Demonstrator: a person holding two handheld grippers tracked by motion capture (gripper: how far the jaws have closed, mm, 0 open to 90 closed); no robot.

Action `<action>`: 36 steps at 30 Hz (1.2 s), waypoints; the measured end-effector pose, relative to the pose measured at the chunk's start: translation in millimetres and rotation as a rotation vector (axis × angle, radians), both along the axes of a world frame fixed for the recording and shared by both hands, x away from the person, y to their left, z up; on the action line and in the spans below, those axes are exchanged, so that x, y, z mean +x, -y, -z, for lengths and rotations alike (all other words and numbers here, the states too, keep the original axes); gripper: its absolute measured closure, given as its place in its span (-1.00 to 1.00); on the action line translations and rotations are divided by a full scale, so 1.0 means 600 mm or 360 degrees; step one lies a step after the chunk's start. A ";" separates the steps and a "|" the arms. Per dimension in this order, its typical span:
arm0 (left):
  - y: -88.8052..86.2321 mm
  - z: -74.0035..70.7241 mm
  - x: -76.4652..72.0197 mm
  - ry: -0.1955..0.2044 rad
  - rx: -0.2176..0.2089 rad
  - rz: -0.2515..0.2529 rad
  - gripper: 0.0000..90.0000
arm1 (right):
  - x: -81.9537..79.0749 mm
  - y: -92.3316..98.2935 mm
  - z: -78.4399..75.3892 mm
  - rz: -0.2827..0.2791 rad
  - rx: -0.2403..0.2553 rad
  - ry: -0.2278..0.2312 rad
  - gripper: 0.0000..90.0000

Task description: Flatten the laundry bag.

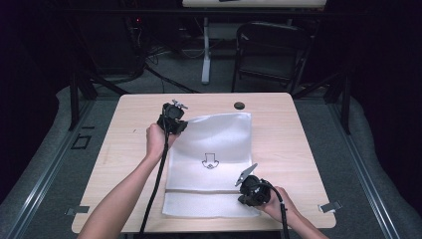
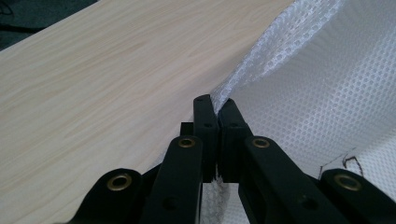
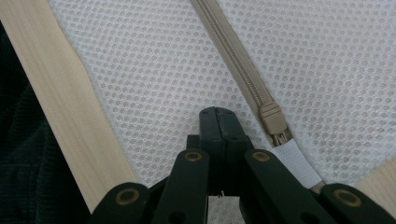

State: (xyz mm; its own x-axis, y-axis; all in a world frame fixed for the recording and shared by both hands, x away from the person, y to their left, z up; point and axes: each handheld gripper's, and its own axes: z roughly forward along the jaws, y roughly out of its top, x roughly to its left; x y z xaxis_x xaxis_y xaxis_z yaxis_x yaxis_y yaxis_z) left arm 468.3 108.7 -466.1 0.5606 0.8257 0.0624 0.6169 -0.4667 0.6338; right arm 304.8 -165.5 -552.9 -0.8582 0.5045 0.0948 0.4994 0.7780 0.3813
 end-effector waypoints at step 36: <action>0.022 0.085 0.057 -0.0077 0.0135 -0.0121 0.88 | 0.002 -0.004 0.000 -0.0004 -0.0008 0.0006 1.00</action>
State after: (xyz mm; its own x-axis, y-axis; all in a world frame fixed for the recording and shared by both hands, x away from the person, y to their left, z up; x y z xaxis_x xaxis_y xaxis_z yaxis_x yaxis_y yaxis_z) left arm 502.3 95.3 -517.1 0.5007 0.8588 0.1083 0.6813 -0.4682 0.5628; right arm 305.9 -163.0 -553.2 -0.8599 0.5027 0.0887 0.4958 0.7813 0.3791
